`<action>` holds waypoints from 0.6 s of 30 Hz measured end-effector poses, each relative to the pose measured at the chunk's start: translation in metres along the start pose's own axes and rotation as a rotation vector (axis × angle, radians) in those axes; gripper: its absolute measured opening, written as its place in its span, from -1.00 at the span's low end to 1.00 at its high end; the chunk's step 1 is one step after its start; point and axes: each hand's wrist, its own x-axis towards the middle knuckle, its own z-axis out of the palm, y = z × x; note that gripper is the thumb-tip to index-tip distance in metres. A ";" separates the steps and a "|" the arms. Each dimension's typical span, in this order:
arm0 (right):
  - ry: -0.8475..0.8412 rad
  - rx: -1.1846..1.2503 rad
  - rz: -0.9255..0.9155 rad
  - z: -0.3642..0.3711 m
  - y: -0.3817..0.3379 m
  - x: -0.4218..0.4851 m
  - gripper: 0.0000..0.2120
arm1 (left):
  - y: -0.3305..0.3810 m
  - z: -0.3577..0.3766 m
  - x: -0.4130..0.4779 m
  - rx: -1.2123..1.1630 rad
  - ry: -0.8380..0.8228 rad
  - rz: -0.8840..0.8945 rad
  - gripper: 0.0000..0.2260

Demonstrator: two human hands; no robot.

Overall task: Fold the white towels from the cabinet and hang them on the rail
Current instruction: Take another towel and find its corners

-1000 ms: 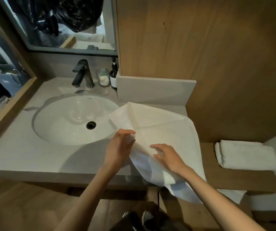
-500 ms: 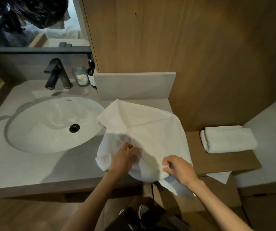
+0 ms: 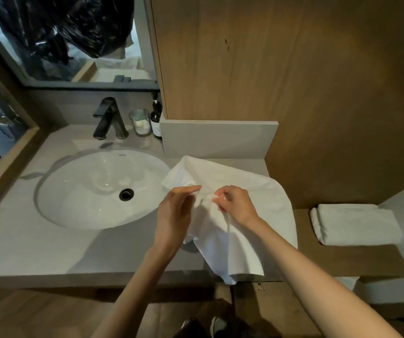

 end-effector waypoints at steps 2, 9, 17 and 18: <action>-0.041 0.048 0.028 0.010 -0.004 0.011 -0.94 | -0.002 0.007 0.005 0.090 -0.086 0.002 -0.84; -0.162 0.057 0.204 0.021 0.024 0.006 -0.74 | -0.050 0.048 -0.023 0.155 -0.397 -0.285 -0.80; -0.344 -0.012 -0.140 -0.021 0.022 -0.072 -0.76 | -0.053 0.047 -0.032 0.039 -0.314 -0.240 -0.78; -0.395 -0.029 -0.163 -0.022 0.023 -0.081 -0.75 | -0.054 0.048 -0.033 0.046 -0.310 -0.237 -0.78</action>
